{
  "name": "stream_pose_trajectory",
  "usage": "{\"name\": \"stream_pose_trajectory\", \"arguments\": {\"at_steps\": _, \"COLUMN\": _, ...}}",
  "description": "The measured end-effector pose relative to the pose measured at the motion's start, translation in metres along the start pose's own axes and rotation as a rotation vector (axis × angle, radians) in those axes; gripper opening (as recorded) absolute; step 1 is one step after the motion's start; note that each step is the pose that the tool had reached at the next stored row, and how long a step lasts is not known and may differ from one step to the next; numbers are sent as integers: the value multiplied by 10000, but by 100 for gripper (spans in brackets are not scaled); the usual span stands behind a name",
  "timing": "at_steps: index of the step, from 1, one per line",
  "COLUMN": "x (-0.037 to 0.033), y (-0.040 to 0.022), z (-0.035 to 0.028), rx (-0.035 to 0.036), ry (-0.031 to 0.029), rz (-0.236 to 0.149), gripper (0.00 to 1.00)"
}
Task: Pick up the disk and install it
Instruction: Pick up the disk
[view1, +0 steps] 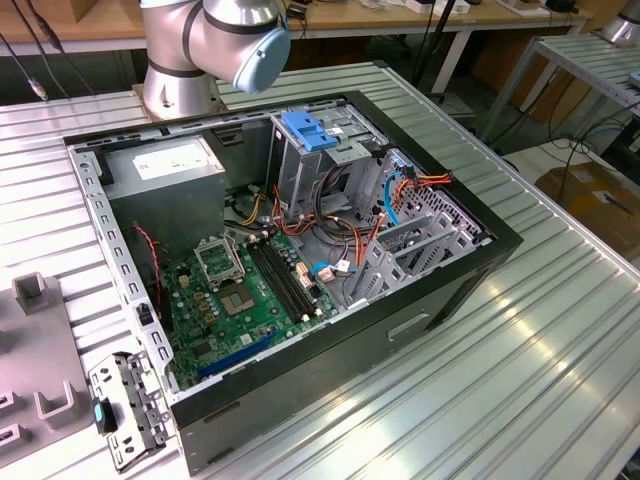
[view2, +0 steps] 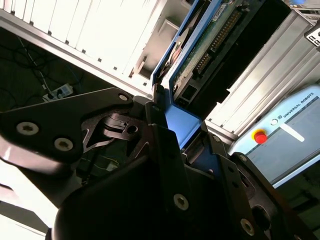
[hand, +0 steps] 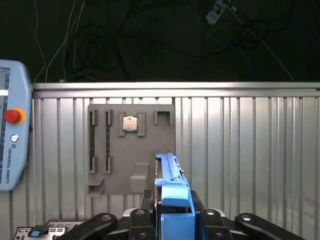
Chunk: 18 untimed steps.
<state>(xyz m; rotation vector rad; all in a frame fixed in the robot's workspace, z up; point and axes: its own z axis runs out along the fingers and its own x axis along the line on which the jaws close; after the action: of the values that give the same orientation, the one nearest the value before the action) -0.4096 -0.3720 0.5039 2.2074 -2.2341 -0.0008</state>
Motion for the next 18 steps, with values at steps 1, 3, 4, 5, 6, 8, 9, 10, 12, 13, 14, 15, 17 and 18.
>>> {"name": "stream_pose_trajectory", "arguments": {"at_steps": 1, "x": 6, "y": -10, "z": 0, "rx": 1, "ry": -1, "rz": 1, "gripper": 37}}
{"name": "stream_pose_trajectory", "arguments": {"at_steps": 3, "x": 18, "y": -38, "z": 0, "rx": -3, "ry": 0, "rz": 0, "gripper": 37}}
{"name": "stream_pose_trajectory", "arguments": {"at_steps": 4, "x": 23, "y": -53, "z": 0, "rx": -4, "ry": 0, "rz": 1, "gripper": 37}}
{"name": "stream_pose_trajectory", "arguments": {"at_steps": 5, "x": 28, "y": -63, "z": 0, "rx": -4, "ry": 0, "rz": 0, "gripper": 37}}
{"name": "stream_pose_trajectory", "arguments": {"at_steps": 6, "x": 33, "y": -73, "z": 0, "rx": -4, "ry": 0, "rz": 0, "gripper": 37}}
{"name": "stream_pose_trajectory", "arguments": {"at_steps": 8, "x": 39, "y": -93, "z": 0, "rx": -5, "ry": 0, "rz": -1, "gripper": 37}}
{"name": "stream_pose_trajectory", "arguments": {"at_steps": 9, "x": 41, "y": -107, "z": 0, "rx": -5, "ry": 0, "rz": 0, "gripper": 37}}
{"name": "stream_pose_trajectory", "arguments": {"at_steps": 10, "x": 44, "y": -133, "z": 0, "rx": -6, "ry": 0, "rz": 0, "gripper": 37}}
{"name": "stream_pose_trajectory", "arguments": {"at_steps": 12, "x": 44, "y": -169, "z": 0, "rx": -7, "ry": 0, "rz": 0, "gripper": 37}}
{"name": "stream_pose_trajectory", "arguments": {"at_steps": 13, "x": 45, "y": -194, "z": 0, "rx": -8, "ry": 0, "rz": 0, "gripper": 37}}
{"name": "stream_pose_trajectory", "arguments": {"at_steps": 14, "x": 45, "y": -213, "z": 0, "rx": -9, "ry": 0, "rz": 0, "gripper": 37}}
{"name": "stream_pose_trajectory", "arguments": {"at_steps": 15, "x": 45, "y": -232, "z": 0, "rx": -11, "ry": 0, "rz": 0, "gripper": 37}}
{"name": "stream_pose_trajectory", "arguments": {"at_steps": 17, "x": 44, "y": -275, "z": 0, "rx": -13, "ry": 0, "rz": 0, "gripper": 37}}
{"name": "stream_pose_trajectory", "arguments": {"at_steps": 18, "x": 44, "y": -296, "z": 0, "rx": -13, "ry": 0, "rz": 1, "gripper": 37}}
